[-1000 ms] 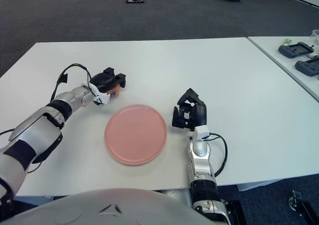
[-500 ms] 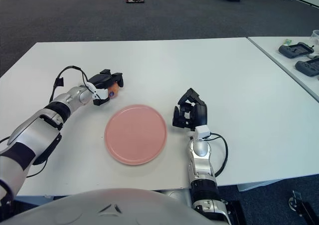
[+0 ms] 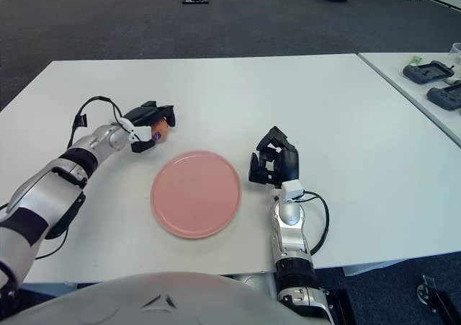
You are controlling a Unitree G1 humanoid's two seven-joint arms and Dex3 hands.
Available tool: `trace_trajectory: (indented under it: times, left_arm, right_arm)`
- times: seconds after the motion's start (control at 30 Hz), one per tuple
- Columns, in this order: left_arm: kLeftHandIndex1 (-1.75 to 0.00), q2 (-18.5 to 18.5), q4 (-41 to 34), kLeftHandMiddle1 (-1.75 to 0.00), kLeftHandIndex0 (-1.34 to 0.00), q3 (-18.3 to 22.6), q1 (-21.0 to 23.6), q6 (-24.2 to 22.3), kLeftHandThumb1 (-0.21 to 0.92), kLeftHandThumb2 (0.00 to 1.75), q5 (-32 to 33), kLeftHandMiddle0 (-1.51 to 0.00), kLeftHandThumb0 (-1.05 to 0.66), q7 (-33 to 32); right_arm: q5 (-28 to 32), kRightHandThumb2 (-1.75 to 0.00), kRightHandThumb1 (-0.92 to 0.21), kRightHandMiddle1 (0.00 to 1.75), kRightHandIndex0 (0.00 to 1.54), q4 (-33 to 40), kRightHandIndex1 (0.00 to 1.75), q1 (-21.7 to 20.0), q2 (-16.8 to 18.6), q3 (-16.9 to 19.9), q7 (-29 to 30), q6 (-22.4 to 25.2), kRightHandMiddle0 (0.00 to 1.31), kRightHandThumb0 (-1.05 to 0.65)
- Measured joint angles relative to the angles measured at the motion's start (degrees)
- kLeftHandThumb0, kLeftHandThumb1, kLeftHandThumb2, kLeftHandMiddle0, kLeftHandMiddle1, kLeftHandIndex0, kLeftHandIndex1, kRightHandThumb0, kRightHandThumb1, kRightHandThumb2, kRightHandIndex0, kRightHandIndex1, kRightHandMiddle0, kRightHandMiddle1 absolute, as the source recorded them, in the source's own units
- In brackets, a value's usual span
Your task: Put the apple into the plate.
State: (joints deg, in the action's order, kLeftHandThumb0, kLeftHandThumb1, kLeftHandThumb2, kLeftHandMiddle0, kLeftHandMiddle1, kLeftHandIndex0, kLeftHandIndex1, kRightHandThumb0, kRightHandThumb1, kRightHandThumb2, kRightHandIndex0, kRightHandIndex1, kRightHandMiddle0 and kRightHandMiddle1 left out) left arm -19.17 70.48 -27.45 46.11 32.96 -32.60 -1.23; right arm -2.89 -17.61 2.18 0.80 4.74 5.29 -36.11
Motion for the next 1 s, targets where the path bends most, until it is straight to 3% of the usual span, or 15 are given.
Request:
trace_trajectory:
  times: [0.33,1.0]
  left_arm:
    - [-1.75,-2.54,-9.55,-1.58,-0.71,6.83,-1.92,1.33,-0.11,1.75,8.50,-0.99,0.00,10.56]
    - [-1.75,-4.50,-31.00,-1.56,-0.71,11.27,-11.08,4.02,-0.12,1.75,11.32,-1.00,0.00,13.82]
  right_arm:
    - [-0.03,-1.44,-0.22,1.75,1.30,0.01,1.75,-0.31,0.24,-0.08,0.06,0.24,0.69,-0.52]
    - [-0.59,-1.42,-0.24,1.75,1.26,0.00,1.75,-0.93,0.40,-0.05,0.91,0.38,0.68,-0.51]
